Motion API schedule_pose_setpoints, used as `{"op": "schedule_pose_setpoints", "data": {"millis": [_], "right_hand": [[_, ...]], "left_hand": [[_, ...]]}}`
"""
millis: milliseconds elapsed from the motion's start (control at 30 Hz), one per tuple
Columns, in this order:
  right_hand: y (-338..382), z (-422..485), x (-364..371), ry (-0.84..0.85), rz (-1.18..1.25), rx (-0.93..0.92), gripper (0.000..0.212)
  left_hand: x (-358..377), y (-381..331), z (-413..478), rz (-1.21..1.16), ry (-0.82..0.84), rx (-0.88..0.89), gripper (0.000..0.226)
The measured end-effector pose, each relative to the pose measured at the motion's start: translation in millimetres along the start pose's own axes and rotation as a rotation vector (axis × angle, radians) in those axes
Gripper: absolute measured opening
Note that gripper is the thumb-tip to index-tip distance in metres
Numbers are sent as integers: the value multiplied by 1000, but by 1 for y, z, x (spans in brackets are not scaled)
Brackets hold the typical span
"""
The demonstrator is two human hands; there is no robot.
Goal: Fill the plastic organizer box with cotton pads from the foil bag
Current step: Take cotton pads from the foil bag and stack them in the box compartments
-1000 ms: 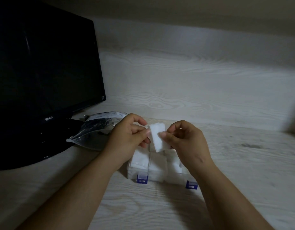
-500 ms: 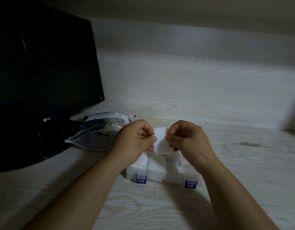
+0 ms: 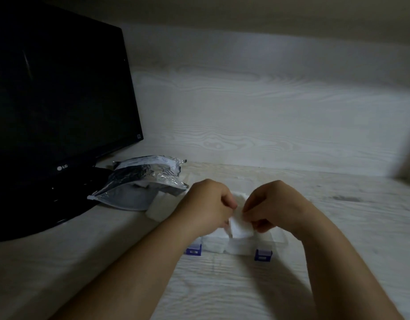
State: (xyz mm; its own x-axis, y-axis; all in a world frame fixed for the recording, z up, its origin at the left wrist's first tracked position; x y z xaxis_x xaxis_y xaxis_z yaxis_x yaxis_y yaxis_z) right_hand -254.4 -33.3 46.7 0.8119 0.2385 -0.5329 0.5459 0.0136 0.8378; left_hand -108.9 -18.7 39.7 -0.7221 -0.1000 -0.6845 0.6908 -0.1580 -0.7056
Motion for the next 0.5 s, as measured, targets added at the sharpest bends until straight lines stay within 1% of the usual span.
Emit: {"op": "schedule_pose_setpoints", "data": {"millis": [133, 333, 500], "right_hand": [[-6, 2, 6, 46, -84, 78, 6], [-13, 5, 17, 95, -187, 158, 11], [-17, 10, 22, 78, -345, 159, 16]], "left_hand": [[4, -13, -2, 225, -10, 89, 11], [11, -17, -8, 431, 70, 152, 18], [18, -18, -7, 580, 42, 210, 19]]}}
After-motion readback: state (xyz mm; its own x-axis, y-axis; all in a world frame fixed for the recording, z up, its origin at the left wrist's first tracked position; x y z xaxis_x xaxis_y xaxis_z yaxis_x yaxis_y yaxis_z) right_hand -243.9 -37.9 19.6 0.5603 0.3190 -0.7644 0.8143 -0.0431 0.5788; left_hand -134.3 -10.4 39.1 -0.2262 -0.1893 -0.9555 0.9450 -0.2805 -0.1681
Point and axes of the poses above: each hand's wrist, its own z-axis towards the middle knuckle, its own x-axis out of the palm, y = z × x, the point moved 8 cm from there along z, towards the middle knuckle, and after that the axes turned 8 degrees about z, right-handed, at the moved point
